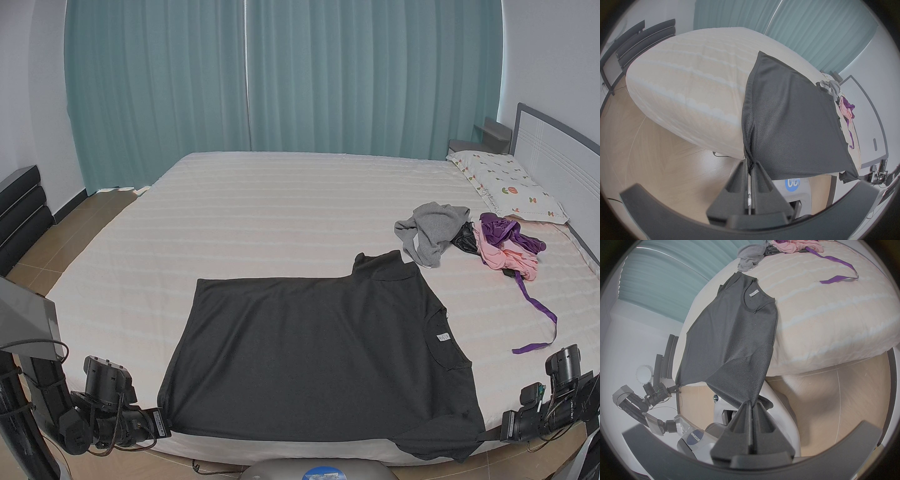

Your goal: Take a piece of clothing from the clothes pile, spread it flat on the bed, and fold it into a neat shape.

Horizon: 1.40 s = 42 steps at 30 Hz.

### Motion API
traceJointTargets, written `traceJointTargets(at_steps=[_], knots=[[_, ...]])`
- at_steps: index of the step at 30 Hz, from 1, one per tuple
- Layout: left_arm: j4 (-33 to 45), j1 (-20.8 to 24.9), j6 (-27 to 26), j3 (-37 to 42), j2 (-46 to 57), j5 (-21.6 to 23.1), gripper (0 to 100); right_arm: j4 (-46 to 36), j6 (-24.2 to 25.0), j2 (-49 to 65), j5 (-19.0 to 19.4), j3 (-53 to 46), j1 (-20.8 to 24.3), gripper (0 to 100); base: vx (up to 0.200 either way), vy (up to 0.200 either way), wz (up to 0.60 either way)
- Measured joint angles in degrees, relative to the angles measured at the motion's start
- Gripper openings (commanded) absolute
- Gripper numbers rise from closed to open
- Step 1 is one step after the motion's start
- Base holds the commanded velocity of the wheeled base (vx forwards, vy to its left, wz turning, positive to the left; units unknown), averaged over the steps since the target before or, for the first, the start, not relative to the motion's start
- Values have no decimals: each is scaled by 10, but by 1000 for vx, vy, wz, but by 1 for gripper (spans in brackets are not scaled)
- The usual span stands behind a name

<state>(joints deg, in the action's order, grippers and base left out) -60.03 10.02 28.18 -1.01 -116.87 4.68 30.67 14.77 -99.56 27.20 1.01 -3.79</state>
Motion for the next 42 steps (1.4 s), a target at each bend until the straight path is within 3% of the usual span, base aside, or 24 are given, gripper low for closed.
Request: traceJointTargets(at_steps=[22,34,42], knots=[[143,25,-41,0,94,-52,0,-154,-19,158,-4,0,2,0,0,0,0],[193,53,-44,0,128,-70,0,-136,-25,187,-4,0,2,0,0,0,0],[186,50,-3,-43,133,-70,0,-95,-20,185,-3,15,3,0,0,0,0]])
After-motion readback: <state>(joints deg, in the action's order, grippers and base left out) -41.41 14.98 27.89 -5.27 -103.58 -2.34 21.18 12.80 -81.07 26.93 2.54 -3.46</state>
